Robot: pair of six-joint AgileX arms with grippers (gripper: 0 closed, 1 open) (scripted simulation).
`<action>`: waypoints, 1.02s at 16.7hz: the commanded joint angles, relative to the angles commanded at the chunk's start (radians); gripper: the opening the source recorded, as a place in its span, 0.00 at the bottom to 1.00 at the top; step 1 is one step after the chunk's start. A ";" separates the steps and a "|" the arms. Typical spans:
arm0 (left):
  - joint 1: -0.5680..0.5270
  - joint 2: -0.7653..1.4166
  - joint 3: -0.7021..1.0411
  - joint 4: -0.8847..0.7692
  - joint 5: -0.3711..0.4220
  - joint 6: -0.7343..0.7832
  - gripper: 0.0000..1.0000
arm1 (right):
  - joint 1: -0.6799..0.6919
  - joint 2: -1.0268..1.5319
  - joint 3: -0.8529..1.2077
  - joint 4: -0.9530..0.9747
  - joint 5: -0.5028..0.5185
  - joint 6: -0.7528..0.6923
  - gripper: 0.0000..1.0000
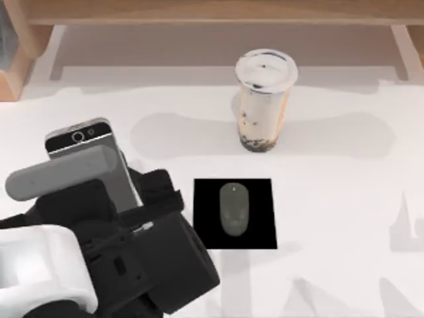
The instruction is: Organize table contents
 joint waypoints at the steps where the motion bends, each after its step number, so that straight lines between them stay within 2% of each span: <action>1: -0.002 0.021 0.009 -0.027 0.003 -0.015 1.00 | 0.000 0.000 0.000 0.000 0.000 0.000 1.00; 10: -0.005 0.042 0.027 -0.059 0.012 -0.030 1.00 | 0.000 0.000 0.000 0.000 0.000 0.000 1.00; 14: 0.042 -0.100 0.024 0.022 0.047 0.066 1.00 | 0.000 0.000 0.000 0.000 0.000 0.000 1.00; 17: 0.140 -0.281 -0.011 0.120 0.113 0.204 1.00 | 0.000 0.000 0.000 0.000 0.000 0.000 1.00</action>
